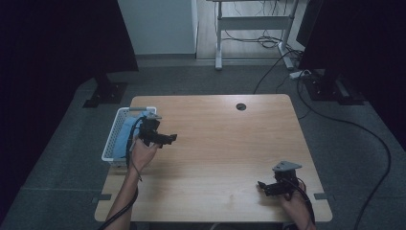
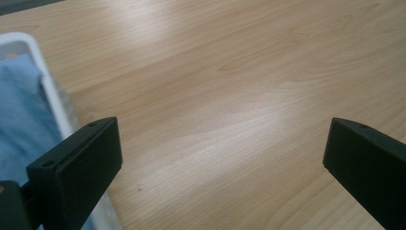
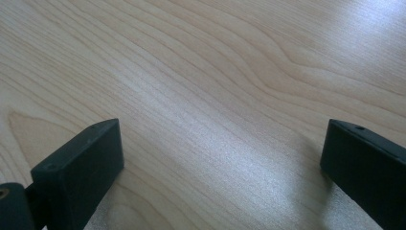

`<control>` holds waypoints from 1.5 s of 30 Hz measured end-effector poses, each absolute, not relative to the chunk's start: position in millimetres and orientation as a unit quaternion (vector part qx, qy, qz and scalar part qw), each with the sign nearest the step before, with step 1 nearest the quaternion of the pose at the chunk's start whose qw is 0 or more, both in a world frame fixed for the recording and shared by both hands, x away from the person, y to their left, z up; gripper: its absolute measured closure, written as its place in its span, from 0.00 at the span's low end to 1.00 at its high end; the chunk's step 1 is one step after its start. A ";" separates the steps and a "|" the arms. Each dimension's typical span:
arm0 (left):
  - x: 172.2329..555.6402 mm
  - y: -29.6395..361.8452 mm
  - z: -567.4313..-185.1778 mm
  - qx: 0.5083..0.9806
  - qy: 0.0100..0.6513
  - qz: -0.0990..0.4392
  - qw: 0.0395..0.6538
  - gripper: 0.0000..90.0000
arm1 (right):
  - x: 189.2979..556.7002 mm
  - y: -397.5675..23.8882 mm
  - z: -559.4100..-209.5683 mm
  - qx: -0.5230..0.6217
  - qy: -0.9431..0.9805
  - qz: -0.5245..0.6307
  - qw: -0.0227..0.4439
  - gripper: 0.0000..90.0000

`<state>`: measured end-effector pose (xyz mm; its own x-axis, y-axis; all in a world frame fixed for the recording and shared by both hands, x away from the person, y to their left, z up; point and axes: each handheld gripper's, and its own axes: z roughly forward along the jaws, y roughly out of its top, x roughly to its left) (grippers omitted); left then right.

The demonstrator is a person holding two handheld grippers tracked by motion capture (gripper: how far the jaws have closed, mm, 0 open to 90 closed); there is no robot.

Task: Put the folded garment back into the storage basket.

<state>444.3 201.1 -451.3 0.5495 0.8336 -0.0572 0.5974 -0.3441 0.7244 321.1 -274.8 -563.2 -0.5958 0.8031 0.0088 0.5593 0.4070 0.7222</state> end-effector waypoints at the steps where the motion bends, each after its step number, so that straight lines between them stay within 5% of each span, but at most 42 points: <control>1: 442.5 199.0 -452.3 0.804 0.443 0.164 0.362 0.00 | 321.1 -274.8 -563.2 0.415 0.821 0.353 0.173 0.01; 30: 396.0 151.3 -500.0 0.835 0.369 0.143 0.383 0.00 | 320.9 -274.7 -563.2 0.414 0.821 0.353 0.173 0.01; 45: 381.4 141.9 -545.3 0.856 0.365 0.144 0.336 0.00 | 320.6 -274.7 -563.3 0.412 0.822 0.353 0.173 0.01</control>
